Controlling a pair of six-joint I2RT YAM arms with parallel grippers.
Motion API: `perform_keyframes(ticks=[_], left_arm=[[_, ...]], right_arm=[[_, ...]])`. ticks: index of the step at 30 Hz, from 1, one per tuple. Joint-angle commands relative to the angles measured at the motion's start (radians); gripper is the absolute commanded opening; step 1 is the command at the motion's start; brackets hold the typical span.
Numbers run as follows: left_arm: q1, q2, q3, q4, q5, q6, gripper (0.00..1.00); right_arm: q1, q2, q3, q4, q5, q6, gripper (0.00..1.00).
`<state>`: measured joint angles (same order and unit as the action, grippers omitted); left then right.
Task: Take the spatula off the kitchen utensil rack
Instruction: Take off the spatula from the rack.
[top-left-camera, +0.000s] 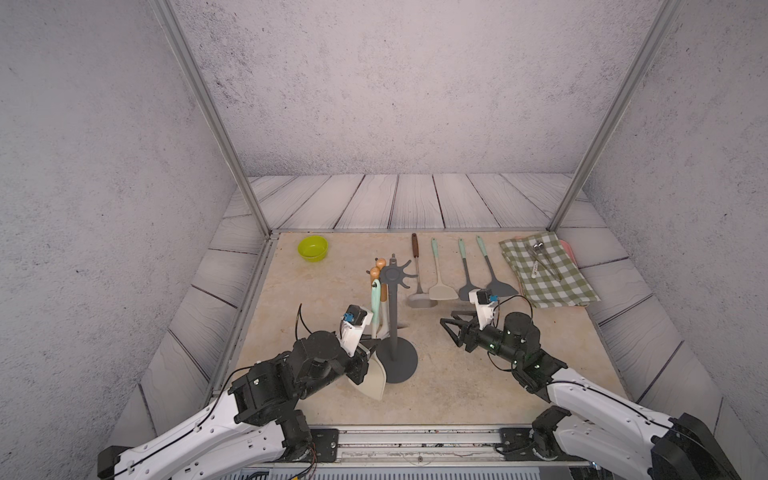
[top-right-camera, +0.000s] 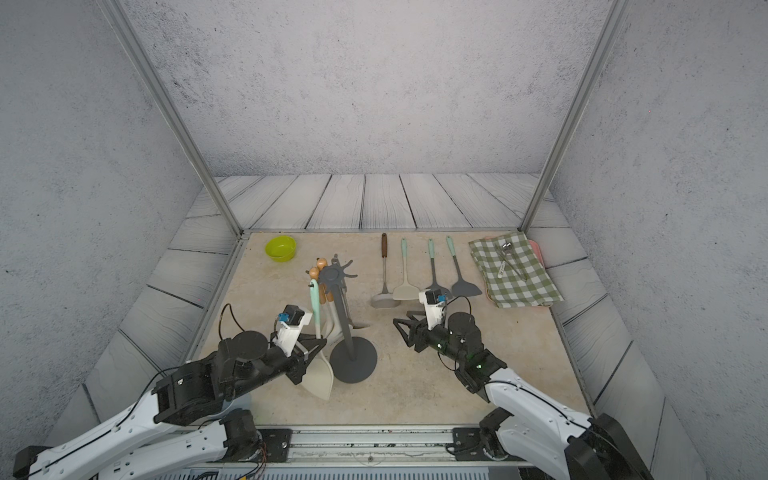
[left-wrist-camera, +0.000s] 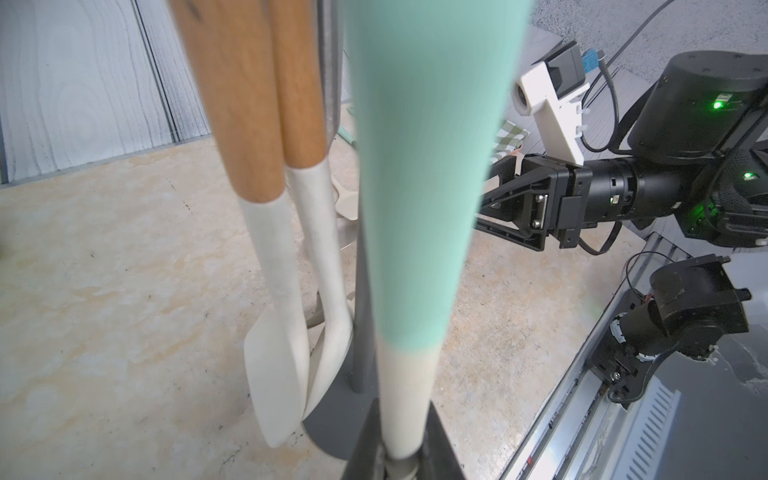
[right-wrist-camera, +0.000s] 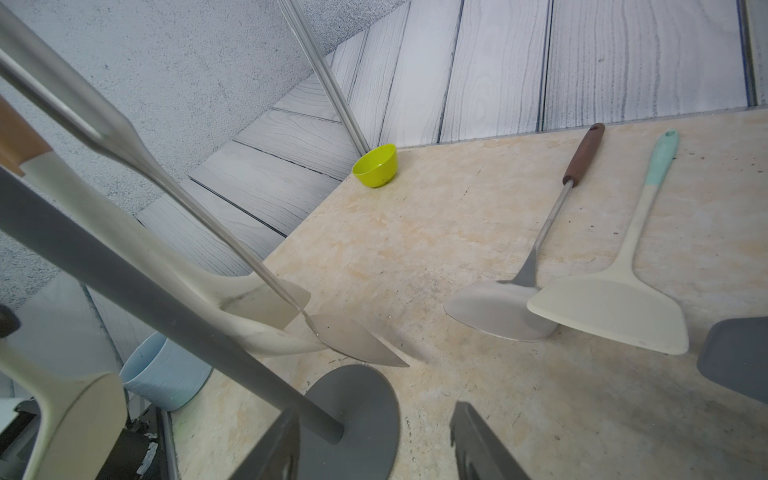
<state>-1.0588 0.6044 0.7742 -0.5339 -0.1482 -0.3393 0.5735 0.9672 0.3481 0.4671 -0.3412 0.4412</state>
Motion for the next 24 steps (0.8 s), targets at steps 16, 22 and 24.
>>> perform_keyframes(ticks=[16,22,24], left_arm=[[-0.004,-0.134,0.117,0.035,0.119,-0.023,0.00],[-0.005,-0.172,0.124,0.015,0.105,-0.021,0.00],[-0.005,-0.183,0.126,0.006,0.101,-0.023,0.00]], right_arm=[[0.012,0.008,0.019,0.002,0.000,-0.013,0.60],[0.015,-0.001,0.018,0.001,0.002,-0.015,0.60],[0.016,-0.008,0.015,0.002,-0.002,-0.018,0.59]])
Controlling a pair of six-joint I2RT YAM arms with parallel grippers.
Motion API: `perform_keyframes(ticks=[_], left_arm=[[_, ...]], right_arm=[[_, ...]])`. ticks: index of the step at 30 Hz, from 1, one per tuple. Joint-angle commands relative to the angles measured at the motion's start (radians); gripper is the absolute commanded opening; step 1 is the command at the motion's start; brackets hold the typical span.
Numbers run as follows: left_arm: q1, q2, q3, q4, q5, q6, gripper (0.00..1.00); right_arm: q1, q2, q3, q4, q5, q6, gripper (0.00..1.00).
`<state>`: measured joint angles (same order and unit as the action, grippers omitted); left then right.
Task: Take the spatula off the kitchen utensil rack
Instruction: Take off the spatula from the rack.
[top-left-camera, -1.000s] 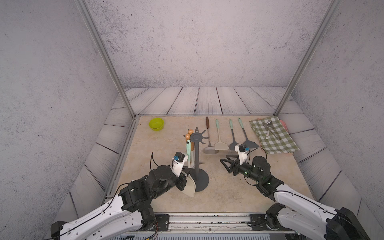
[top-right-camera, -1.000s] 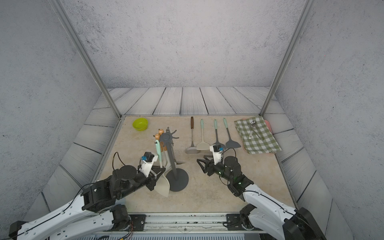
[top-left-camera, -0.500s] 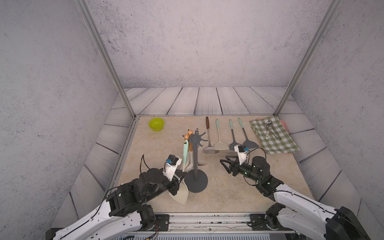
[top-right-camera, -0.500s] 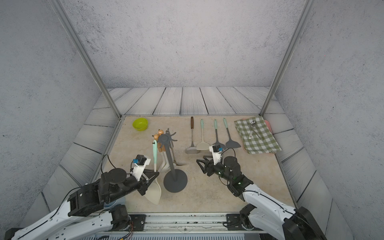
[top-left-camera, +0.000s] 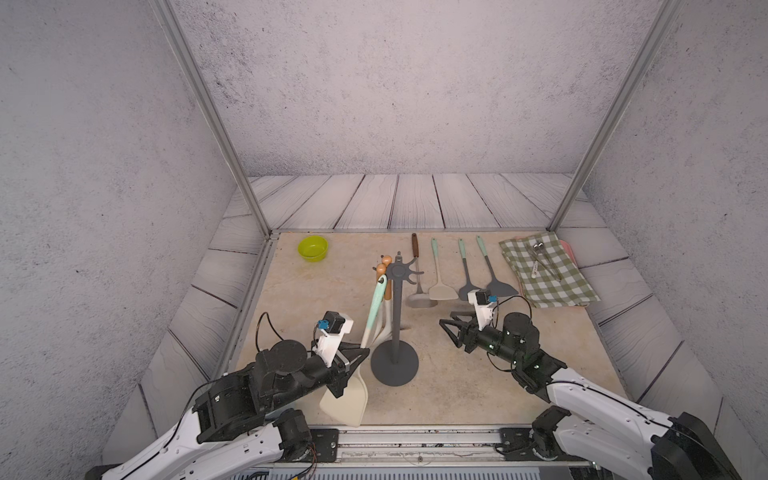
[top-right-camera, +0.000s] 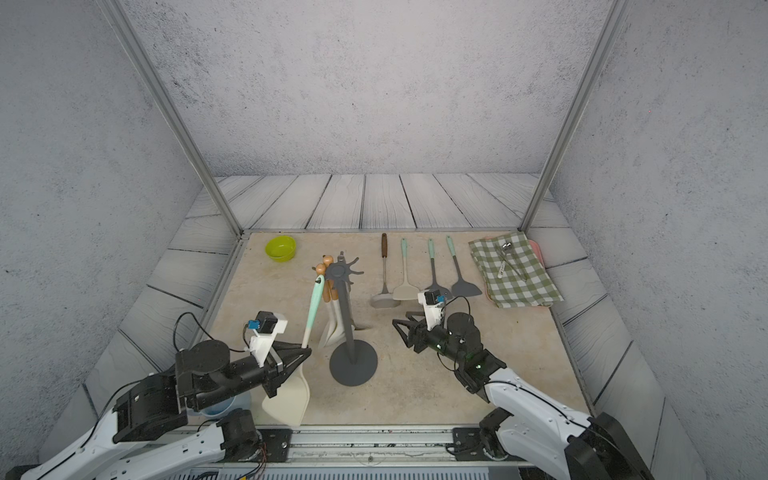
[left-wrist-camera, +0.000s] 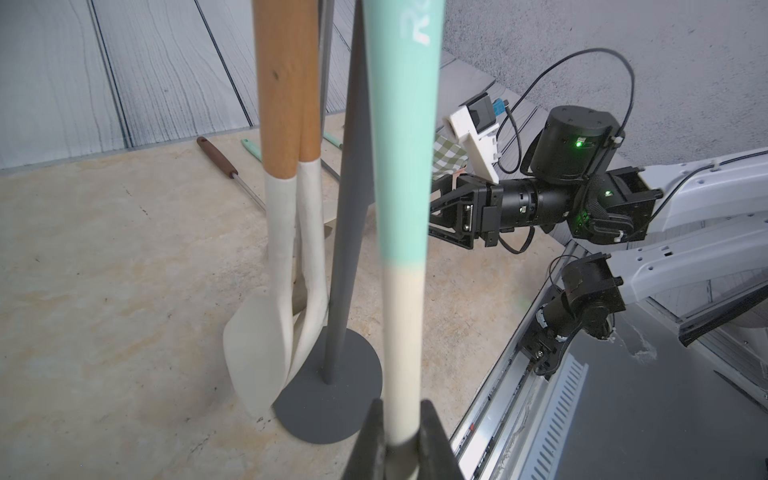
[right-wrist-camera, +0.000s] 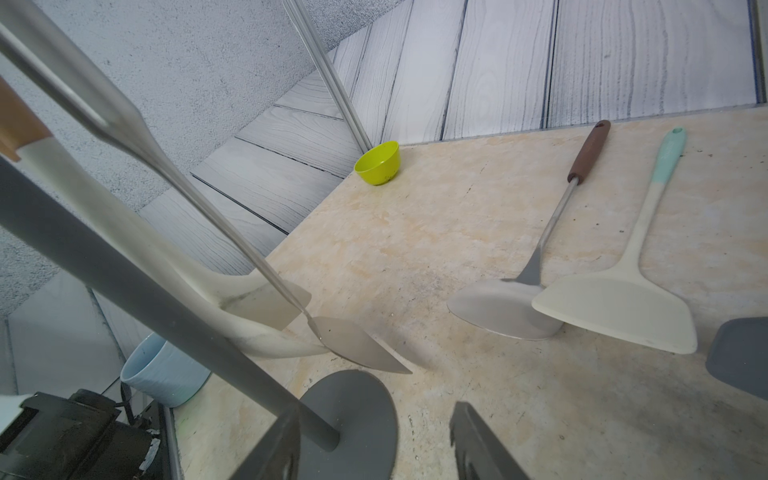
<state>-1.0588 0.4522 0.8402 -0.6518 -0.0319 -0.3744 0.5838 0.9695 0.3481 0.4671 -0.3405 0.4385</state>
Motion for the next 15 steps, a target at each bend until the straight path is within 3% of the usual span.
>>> perform_keyframes(ticks=[1,8,15], left_arm=[[-0.004,-0.037,0.063,0.121,-0.016,0.013,0.00],[-0.005,-0.077,0.067,0.092,-0.025,0.009,0.00],[-0.004,-0.094,0.041,0.092,-0.013,0.010,0.00]], right_arm=[[0.008,-0.014,0.016,0.001,-0.007,-0.018,0.58],[0.025,-0.080,0.038,-0.035,-0.042,-0.024,0.57],[0.072,-0.283,0.115,-0.126,-0.127,0.091,0.57]])
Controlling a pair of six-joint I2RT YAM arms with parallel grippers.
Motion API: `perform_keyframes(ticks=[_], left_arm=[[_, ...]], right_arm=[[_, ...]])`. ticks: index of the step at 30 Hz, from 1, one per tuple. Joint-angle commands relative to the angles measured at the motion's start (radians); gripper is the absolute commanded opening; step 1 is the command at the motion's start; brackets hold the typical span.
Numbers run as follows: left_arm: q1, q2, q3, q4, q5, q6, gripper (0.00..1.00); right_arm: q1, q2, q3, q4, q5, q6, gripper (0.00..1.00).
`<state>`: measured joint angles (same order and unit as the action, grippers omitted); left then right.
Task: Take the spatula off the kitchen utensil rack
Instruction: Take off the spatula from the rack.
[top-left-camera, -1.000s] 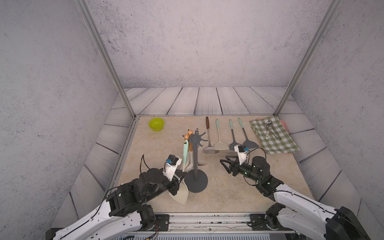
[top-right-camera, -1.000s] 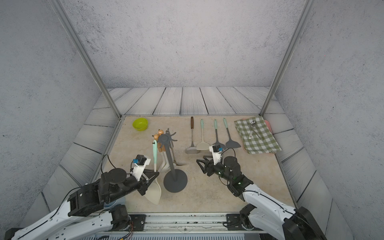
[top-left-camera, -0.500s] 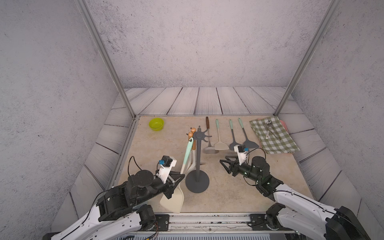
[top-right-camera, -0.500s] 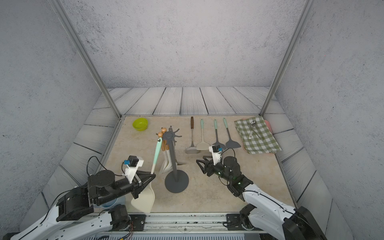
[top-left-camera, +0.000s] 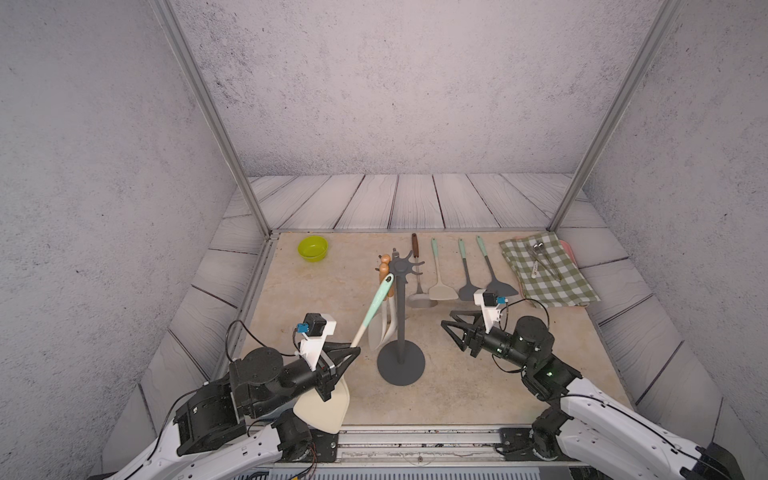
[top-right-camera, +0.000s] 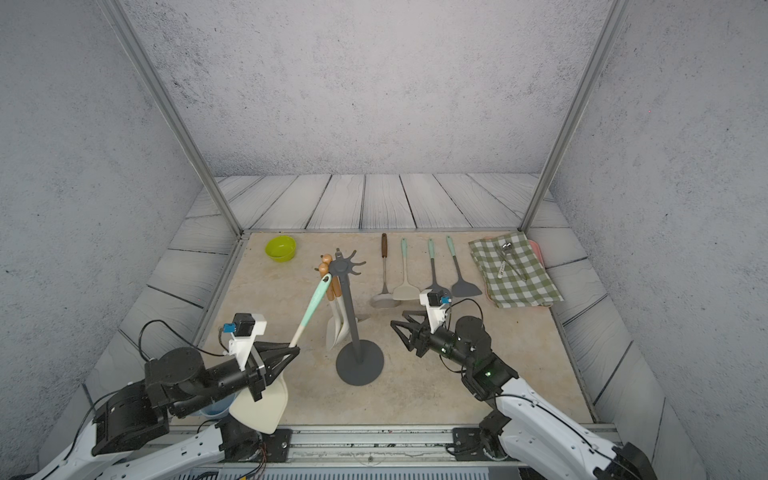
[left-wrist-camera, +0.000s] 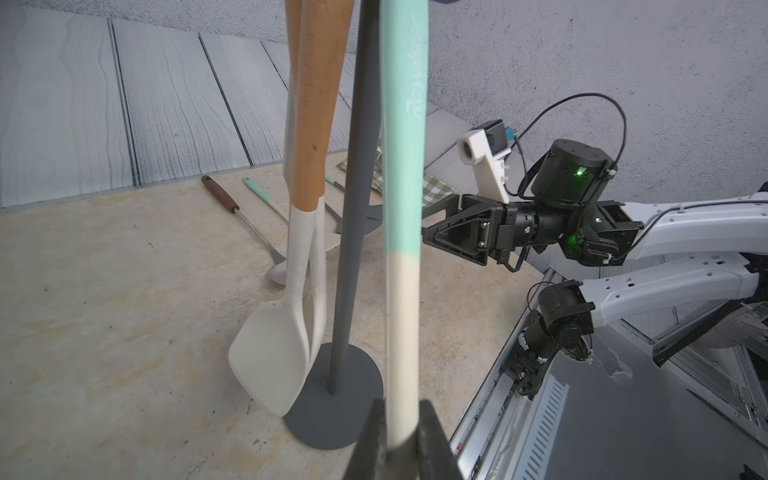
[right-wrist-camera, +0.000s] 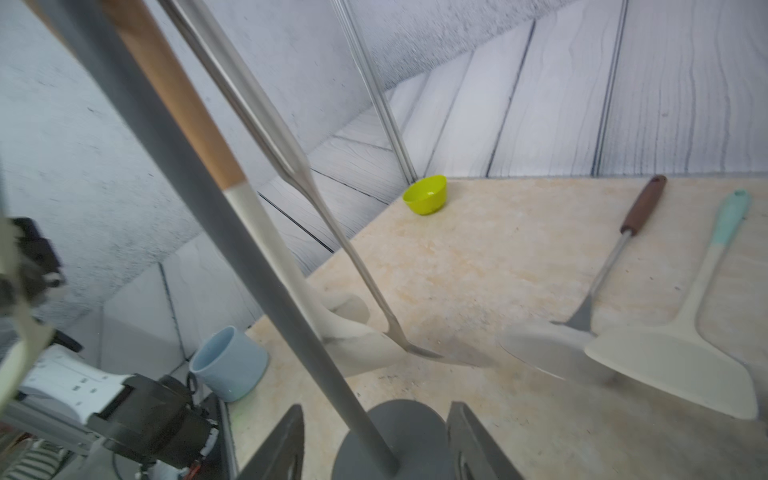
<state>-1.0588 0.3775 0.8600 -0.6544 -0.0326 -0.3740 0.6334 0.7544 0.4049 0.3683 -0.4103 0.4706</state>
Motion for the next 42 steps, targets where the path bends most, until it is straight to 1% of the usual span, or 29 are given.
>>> perform_keyframes(ticks=[1,3,6,9,15,16,18,22,27,33,35,39,42], left_arm=[[-0.005,-0.024,0.013,0.100,-0.012,0.009,0.00],[-0.005,-0.026,0.000,0.109,-0.018,0.011,0.00],[-0.005,-0.040,-0.033,0.148,-0.027,0.008,0.00],[-0.004,-0.057,-0.085,0.209,-0.030,-0.001,0.00],[-0.004,-0.091,-0.167,0.324,-0.012,-0.005,0.00],[-0.004,-0.095,-0.174,0.328,-0.011,-0.005,0.00],[-0.004,-0.104,-0.187,0.331,-0.010,-0.006,0.00],[-0.004,-0.128,-0.223,0.346,-0.019,-0.009,0.00],[-0.004,-0.138,-0.274,0.383,-0.028,-0.019,0.00],[-0.005,-0.118,-0.338,0.445,-0.036,-0.034,0.00],[-0.004,-0.111,-0.362,0.467,-0.036,-0.045,0.00],[-0.004,-0.098,-0.409,0.500,-0.047,-0.061,0.00],[-0.004,-0.089,-0.444,0.531,-0.052,-0.072,0.00]], right_arm=[[0.034,-0.092,0.075,-0.030,-0.068,0.090,0.58],[0.049,-0.113,0.107,-0.029,-0.079,0.146,0.59],[0.070,-0.091,0.153,-0.013,-0.088,0.236,0.59],[0.115,-0.047,0.188,0.007,-0.051,0.290,0.59],[0.282,0.054,0.255,0.037,0.088,0.283,0.59],[0.315,0.073,0.276,0.017,0.132,0.284,0.59],[0.374,0.112,0.312,-0.008,0.193,0.259,0.59],[0.468,0.178,0.351,0.023,0.279,0.212,0.61],[0.555,0.273,0.424,0.012,0.374,0.130,0.61],[0.578,0.391,0.517,-0.032,0.440,0.081,0.57],[0.578,0.415,0.531,-0.031,0.441,0.072,0.55],[0.580,0.435,0.550,-0.033,0.445,0.058,0.51],[0.582,0.442,0.567,-0.067,0.484,0.039,0.51]])
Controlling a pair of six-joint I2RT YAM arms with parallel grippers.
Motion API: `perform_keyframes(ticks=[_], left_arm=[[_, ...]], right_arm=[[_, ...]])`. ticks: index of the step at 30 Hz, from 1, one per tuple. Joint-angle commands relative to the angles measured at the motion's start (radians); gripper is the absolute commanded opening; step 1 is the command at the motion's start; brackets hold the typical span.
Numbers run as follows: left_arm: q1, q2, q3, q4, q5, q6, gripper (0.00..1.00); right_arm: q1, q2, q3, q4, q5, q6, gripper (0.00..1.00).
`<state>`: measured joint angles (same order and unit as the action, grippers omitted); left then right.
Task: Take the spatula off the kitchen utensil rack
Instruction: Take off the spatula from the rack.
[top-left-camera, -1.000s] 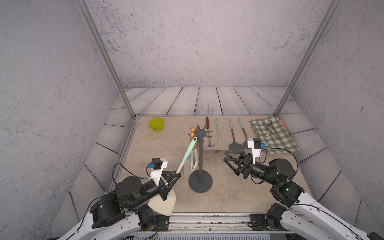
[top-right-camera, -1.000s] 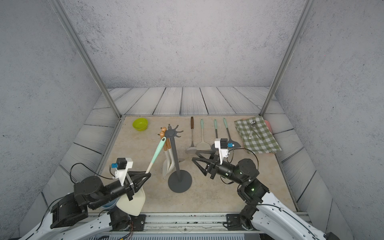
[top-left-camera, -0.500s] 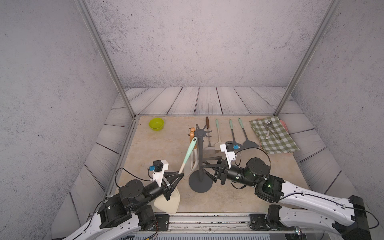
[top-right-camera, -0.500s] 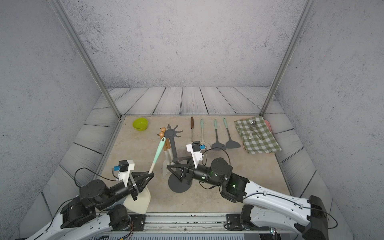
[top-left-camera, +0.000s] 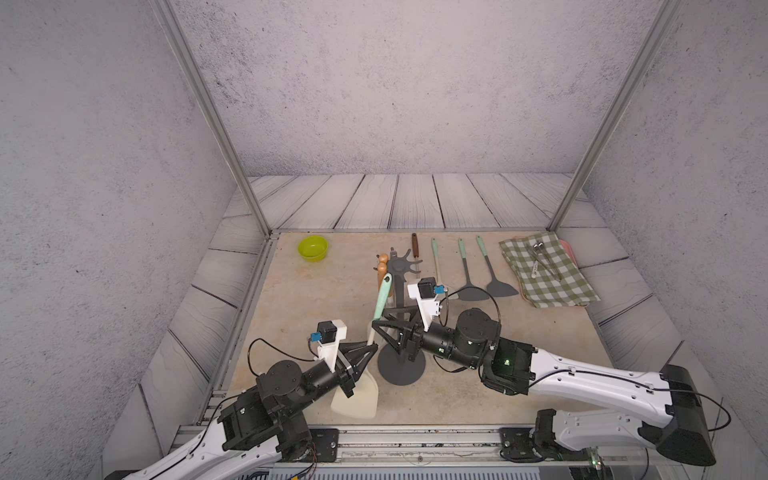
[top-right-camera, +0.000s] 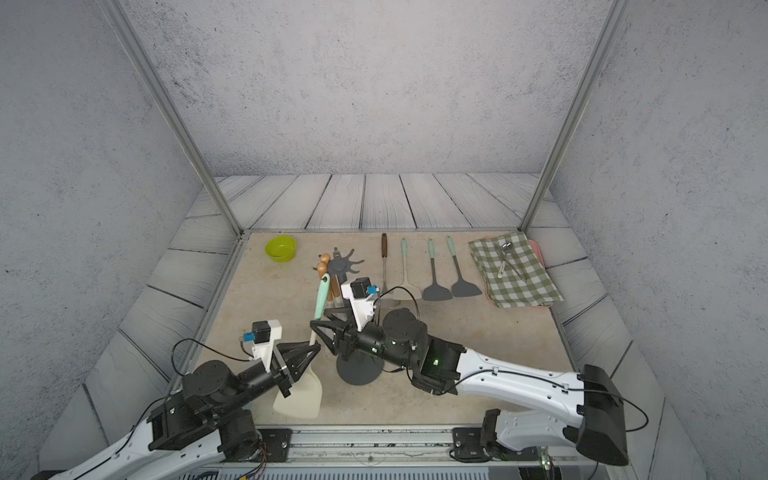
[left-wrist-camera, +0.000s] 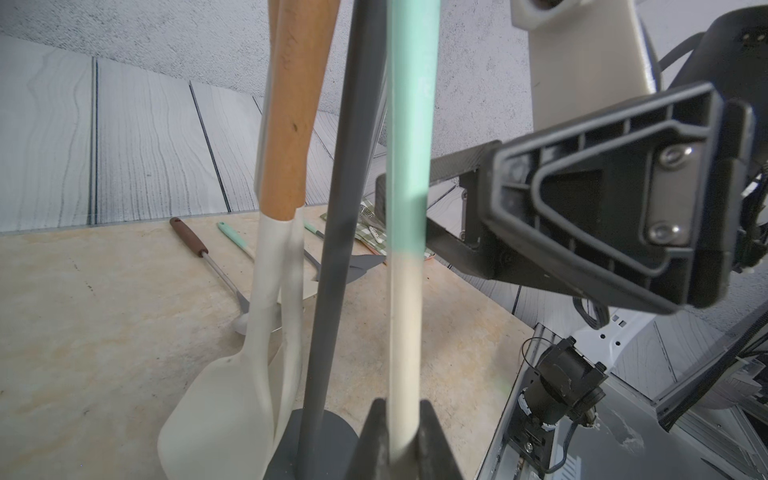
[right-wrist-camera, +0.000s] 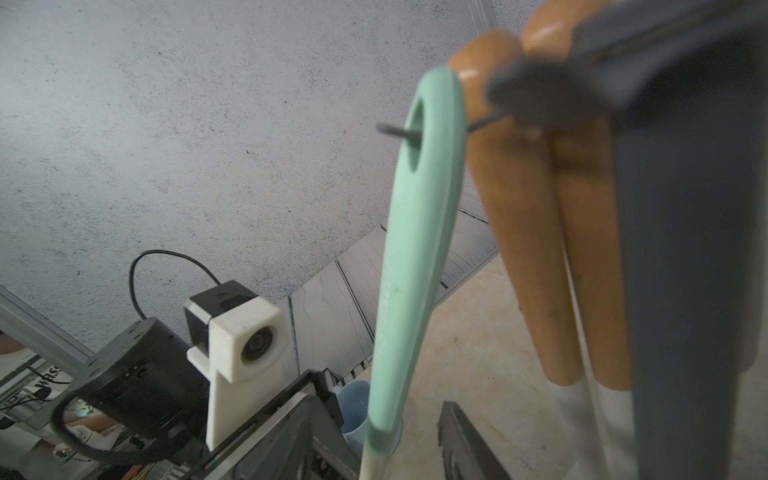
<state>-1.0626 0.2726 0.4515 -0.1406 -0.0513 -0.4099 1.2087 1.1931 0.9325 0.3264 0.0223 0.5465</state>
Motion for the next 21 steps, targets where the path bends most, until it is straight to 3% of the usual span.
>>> perform_keyframes(ticks=[1,14,17,21], left_arm=[[0.000,0.020,-0.045,0.024,-0.033,-0.040,0.00],[0.000,0.121,-0.094,0.106,-0.033,-0.044,0.00],[0.000,0.141,-0.093,0.115,-0.034,-0.039,0.00],[0.001,0.151,-0.085,0.120,-0.042,-0.026,0.00]], right_arm=[[0.006,0.007,0.044,-0.036,0.061,-0.046,0.51],[0.006,0.065,0.072,-0.041,0.078,-0.112,0.43],[0.006,0.062,0.076,-0.040,0.059,-0.120,0.35],[0.006,0.041,0.081,-0.046,0.040,-0.139,0.13]])
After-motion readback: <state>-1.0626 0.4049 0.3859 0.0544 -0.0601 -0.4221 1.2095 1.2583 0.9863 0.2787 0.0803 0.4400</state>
